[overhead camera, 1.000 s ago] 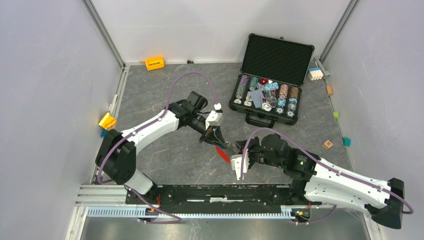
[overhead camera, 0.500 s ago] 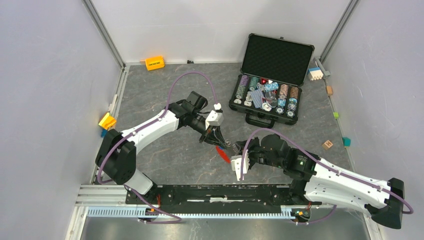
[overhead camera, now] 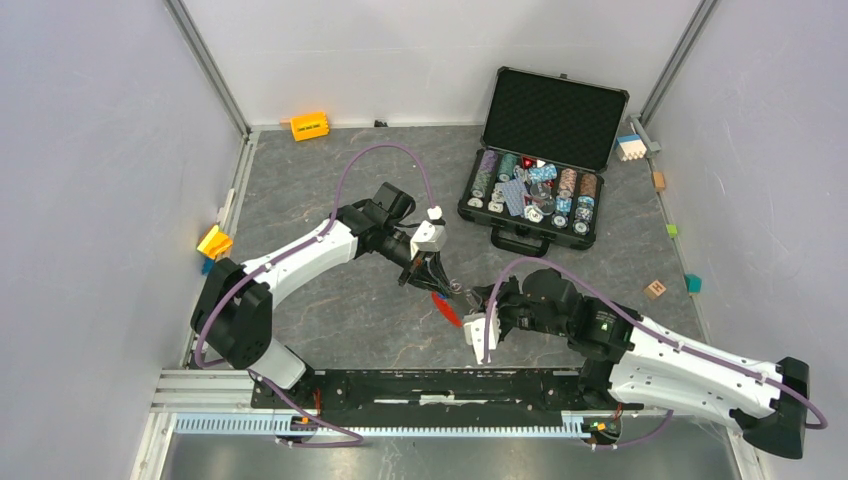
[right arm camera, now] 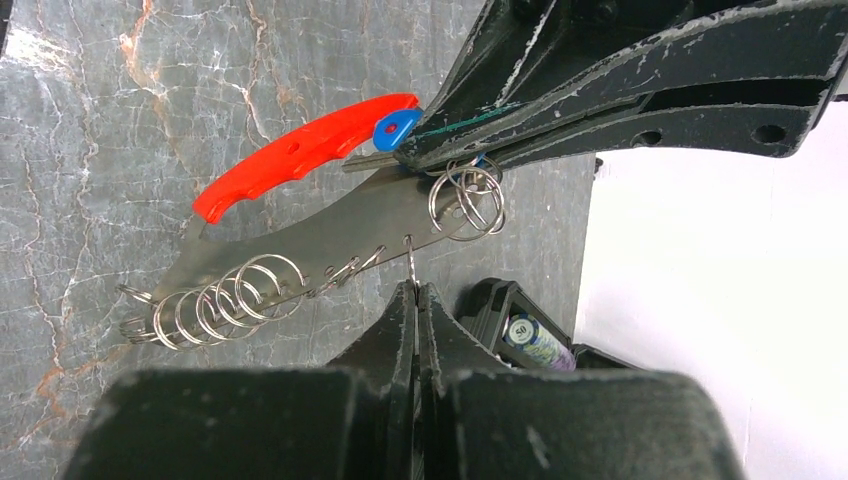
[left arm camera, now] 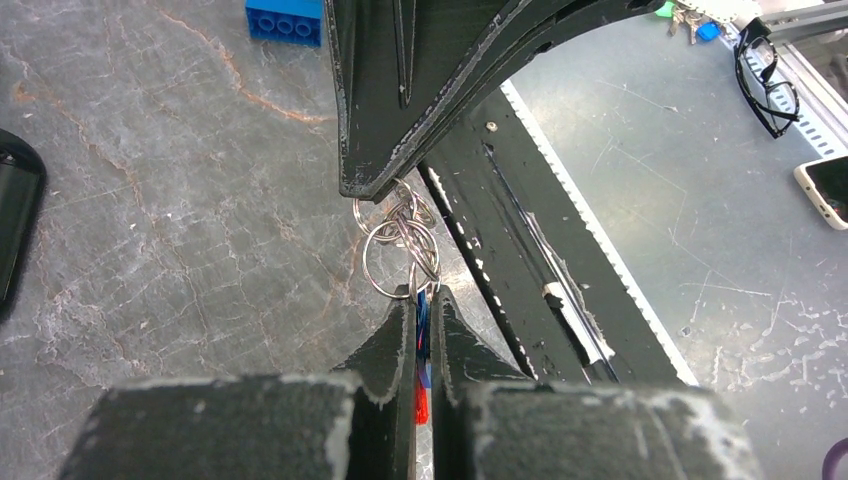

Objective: Put the keys on the keyring

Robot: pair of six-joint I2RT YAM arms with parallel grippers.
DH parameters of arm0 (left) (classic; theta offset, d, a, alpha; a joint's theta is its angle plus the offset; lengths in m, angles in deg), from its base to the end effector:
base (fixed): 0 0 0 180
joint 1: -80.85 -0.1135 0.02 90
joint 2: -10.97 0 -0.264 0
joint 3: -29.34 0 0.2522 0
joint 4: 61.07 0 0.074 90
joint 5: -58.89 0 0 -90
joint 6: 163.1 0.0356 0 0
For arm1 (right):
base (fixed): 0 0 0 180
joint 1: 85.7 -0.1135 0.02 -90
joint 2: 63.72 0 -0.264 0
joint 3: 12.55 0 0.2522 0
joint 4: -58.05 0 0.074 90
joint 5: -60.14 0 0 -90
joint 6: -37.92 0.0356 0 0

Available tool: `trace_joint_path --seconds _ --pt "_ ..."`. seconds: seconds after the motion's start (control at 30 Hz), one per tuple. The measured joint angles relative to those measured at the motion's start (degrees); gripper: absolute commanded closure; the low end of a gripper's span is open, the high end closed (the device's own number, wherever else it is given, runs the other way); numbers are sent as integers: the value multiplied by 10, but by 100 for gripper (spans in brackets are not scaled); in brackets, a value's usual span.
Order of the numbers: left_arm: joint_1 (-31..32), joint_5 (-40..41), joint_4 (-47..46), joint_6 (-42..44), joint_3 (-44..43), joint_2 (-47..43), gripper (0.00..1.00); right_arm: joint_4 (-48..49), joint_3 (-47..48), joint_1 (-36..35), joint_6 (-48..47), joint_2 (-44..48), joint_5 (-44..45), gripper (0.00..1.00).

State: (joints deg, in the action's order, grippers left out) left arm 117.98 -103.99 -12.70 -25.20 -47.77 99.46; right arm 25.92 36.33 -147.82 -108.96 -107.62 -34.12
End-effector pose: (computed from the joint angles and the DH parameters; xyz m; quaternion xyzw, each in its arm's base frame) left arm 0.2209 -0.2099 0.2547 0.6391 0.4677 -0.5512 0.2628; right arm 0.0811 0.1590 0.2685 -0.7446 0.4161 0.0555 0.5190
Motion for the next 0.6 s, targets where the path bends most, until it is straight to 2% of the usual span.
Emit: trace_joint_path --seconds 0.17,0.23,0.47,0.53,0.6 --pt "0 -8 12 19 0 1 98 -5 0 0 0 10 -12 100" --pt "-2 -8 32 39 -4 7 94 -7 0 0 0 14 -17 100" --pt "-14 -23 164 153 -79 65 90 -14 2 4 0 20 -43 100" --pt "-14 -24 198 182 -96 76 86 -17 4 7 1 19 -54 100" --pt "-14 -25 229 204 -111 86 75 -19 7 9 3 18 -63 100"
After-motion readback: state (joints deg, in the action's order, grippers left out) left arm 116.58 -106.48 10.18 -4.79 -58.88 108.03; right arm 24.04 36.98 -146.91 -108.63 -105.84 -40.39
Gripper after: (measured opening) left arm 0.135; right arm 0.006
